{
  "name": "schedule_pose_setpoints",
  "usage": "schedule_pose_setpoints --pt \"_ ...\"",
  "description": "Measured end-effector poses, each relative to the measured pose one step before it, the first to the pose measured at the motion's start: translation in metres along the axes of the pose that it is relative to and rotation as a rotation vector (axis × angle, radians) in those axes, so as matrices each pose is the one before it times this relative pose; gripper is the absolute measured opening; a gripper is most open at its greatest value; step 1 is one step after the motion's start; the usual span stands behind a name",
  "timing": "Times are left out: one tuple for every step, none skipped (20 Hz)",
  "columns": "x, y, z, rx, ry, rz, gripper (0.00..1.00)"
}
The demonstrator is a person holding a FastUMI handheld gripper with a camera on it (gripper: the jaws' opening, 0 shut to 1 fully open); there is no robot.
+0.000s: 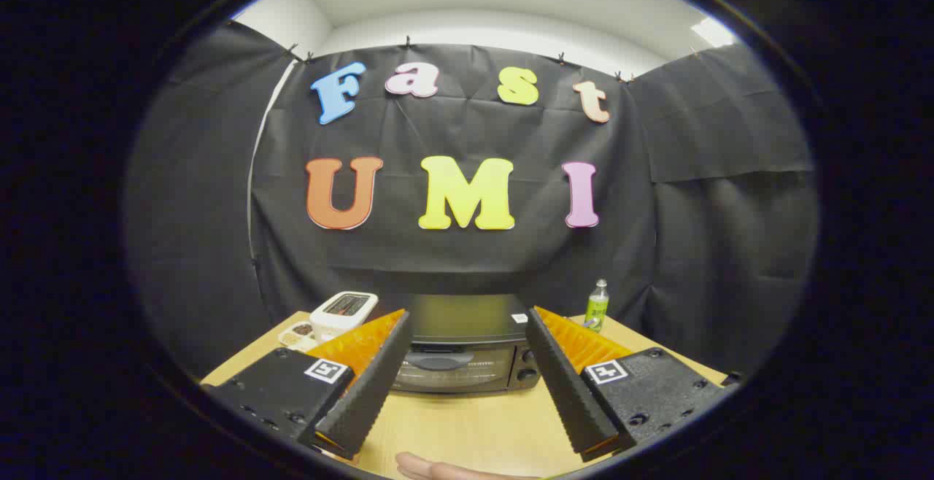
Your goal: Open the toaster oven, put the food inside, and close the toaster oven door.
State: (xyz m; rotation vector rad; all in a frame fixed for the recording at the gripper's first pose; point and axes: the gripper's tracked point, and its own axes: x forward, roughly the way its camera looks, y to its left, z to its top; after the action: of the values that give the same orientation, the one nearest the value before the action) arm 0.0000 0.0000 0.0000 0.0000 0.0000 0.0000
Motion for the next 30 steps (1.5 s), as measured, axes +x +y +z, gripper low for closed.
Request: schedule_pose_setpoints --pt "0.00057 0.00042 -0.00054 0.00405 0.00299 0.00453 1.0" --pt "0.0016 0.00025 -0.00241 0.00259 0.00553 0.00104 1.0" --pt "0.00149 -0.00294 -0.00111 -0.00203 0.00267 -0.00878 1.0" --pt "0.00266 -0.00203 -0.00134 -0.00487 0.00395 -0.00809 1.0" --pt "0.00215 -0.00076 0.00021 -0.00074 -0.00206 -0.00574 1.0" --pt "0.00298 -0.00077 0.00056 0.00551 -0.00478 -0.004 1.0" --pt "0.00266 0.00027 -0.00046 0.00695 -0.00436 0.00042 1.0" --pt "0.00246 0.0002 -0.00017 0.00457 -0.00196 0.00049 1.0" --pt "0.00253 0.00139 -0.00029 0.00566 -0.00332 0.00337 1.0" --pt "0.00406 0.00074 -0.00297 0.00427 0.0054 0.00172 1.0" --pt "0.00351 -0.00113 -0.00323 0.00628 0.00515 -0.00031 1.0" --pt "0.00317 0.00107 -0.00299 0.00374 0.00876 0.00141 1.0" --pt "0.00417 0.00276 -0.00148 0.00036 0.00658 0.00338 1.0" --pt "0.00526 0.00202 -0.00125 -0.00057 0.0038 0.00283 1.0" --pt "0.0068 0.00462 -0.00412 0.00196 0.01074 0.01376 1.0" --pt "0.00908 0.00661 -0.00615 -0.00249 0.02061 0.02013 1.0" --pt "0.00982 0.00423 -0.00759 -0.00255 0.0219 0.0144 1.0" --pt "0.01212 0.00394 -0.00562 -0.01432 0.01742 0.00875 1.0" --pt "0.01172 0.00122 -0.00704 -0.01631 0.02231 0.00002 1.0" --pt "0.01264 -0.00099 -0.00502 -0.01162 0.01193 -0.00948 1.0" --pt "0.01282 0.00195 -0.00576 -0.00682 0.01058 -0.00414 1.0" --pt "0.01338 0.00243 -0.00589 -0.01195 0.01223 -0.00395 1.0" --pt "0.01231 0.00285 -0.00795 -0.01368 0.0206 0.00142 1.0" --pt "0.01213 0.00371 -0.00493 -0.00659 0.01167 0.00701 1.0" --pt "0.01016 0.00498 -0.00482 -0.01179 0.01419 0.01149 1.0" --pt "0.01073 0.00593 -0.00371 -0.01776 0.01016 0.01727 1.0" --pt "0.00925 0.00453 -0.00374 -0.01304 0.01516 0.01491 1.0" --pt "0.01018 0.00144 -0.01042 -0.015 0.03205 0.00673 1.0" --pt "0.0051 0.00131 -0.00764 0.00025 0.03568 0.01692 1.0" --pt "0.00045 -0.00073 0.00264 0.01915 -0.03628 0.00465 1.0"
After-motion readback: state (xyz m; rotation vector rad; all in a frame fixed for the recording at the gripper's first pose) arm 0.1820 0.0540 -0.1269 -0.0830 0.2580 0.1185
